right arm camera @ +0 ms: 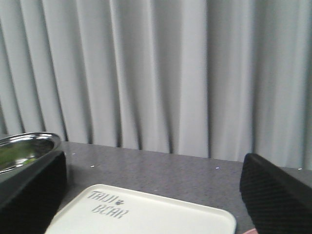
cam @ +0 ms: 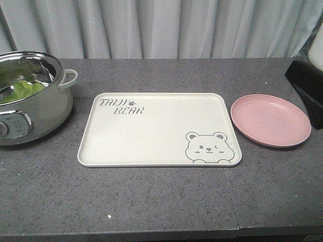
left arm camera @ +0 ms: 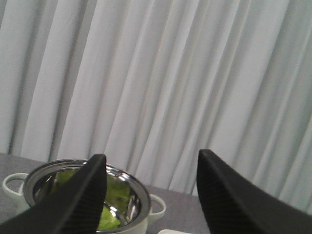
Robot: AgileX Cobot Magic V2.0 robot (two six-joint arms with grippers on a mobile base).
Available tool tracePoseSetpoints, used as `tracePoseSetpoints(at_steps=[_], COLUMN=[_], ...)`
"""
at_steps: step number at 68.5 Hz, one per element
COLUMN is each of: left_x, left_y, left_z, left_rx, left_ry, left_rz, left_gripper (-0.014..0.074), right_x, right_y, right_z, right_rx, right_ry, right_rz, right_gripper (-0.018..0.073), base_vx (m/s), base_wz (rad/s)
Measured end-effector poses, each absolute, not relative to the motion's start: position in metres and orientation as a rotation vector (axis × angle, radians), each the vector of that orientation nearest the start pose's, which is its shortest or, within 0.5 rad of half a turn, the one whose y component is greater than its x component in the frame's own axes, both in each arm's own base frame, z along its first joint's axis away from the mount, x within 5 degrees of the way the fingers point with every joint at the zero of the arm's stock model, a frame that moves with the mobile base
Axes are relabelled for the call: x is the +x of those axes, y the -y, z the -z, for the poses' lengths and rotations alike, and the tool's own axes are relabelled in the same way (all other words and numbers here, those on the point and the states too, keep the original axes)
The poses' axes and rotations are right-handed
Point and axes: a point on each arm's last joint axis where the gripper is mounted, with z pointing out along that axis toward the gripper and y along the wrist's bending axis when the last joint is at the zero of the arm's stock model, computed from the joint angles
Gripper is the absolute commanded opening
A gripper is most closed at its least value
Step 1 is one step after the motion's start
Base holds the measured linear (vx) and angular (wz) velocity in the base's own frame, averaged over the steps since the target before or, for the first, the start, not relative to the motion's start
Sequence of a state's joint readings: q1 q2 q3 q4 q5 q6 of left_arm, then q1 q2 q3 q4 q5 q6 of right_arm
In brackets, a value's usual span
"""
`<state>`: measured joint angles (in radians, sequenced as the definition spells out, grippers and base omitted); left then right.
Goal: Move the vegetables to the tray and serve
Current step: 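Reach the left gripper into the pot over the lettuce leaf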
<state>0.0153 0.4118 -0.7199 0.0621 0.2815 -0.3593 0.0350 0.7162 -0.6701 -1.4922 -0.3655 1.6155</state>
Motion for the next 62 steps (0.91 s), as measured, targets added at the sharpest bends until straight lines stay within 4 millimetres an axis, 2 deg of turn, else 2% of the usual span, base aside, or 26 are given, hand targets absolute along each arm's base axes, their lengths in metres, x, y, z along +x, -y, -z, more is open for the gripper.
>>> tracePoseSetpoints(at_steps=[9,17,28,30,39,40,41,45,49,55,62], left_x=[0.123,0.185,0.277,0.288,0.354,0.363,0.368,0.394,0.412,0.438,0.453], left_y=[-0.004,-0.006,-0.010,-0.010,-0.014,-0.015,-0.015,-0.017,-0.019,-0.018,-0.021], left_z=[-0.439,-0.464,-0.471,-0.473,-0.457,-0.445,-0.450,-0.430,-0.417,-0.387,-0.361], left_rx=[-0.180,-0.147,-0.133,-0.130,-0.125,-0.125,-0.127,-0.138,-0.153,-0.169,-0.193], left_ry=[-1.607,-1.760,-2.021,-2.059,-2.268,-2.328,-2.322,-2.410,-2.441,-2.506,-2.566], left_rz=[0.109,0.049,-0.021,-0.031,-0.091,-0.101,-0.106,-0.117,-0.101,-0.054,-0.022], left_gripper=[0.0412,0.0412,0.0412,0.0412,0.0412,0.0412,0.0412,0.0412,0.0412,0.0413,0.0413], right_x=[0.160,0.167,0.169,0.169,0.169,0.169,0.169,0.169,0.168,0.168,0.168], right_y=[-0.032,-0.031,-0.031,-0.031,-0.031,-0.031,-0.031,-0.031,-0.032,-0.032,-0.032], right_z=[-0.383,-0.378,-0.377,-0.377,-0.376,-0.376,-0.376,-0.376,-0.376,-0.376,-0.376], right_rx=[-0.217,-0.207,-0.202,-0.203,-0.217,-0.217,-0.217,-0.220,-0.224,-0.229,-0.232], right_ry=[-1.527,-1.558,-1.567,-1.567,-1.570,-1.571,-1.571,-1.572,-1.572,-1.573,-1.573], right_rz=[-0.309,-0.290,-0.297,-0.296,-0.284,-0.284,-0.284,-0.283,-0.285,-0.285,-0.282], right_gripper=[0.0670,0.0634,0.0571,0.0562,0.0552,0.0552,0.0552,0.0552,0.0552,0.0552,0.0552], base_vx=[0.00,0.00,0.00,0.00,0.00,0.00,0.00,0.00,0.00,0.00,0.00], base_wz=[0.00,0.00,0.00,0.00,0.00,0.00,0.00,0.00,0.00,0.00,0.00])
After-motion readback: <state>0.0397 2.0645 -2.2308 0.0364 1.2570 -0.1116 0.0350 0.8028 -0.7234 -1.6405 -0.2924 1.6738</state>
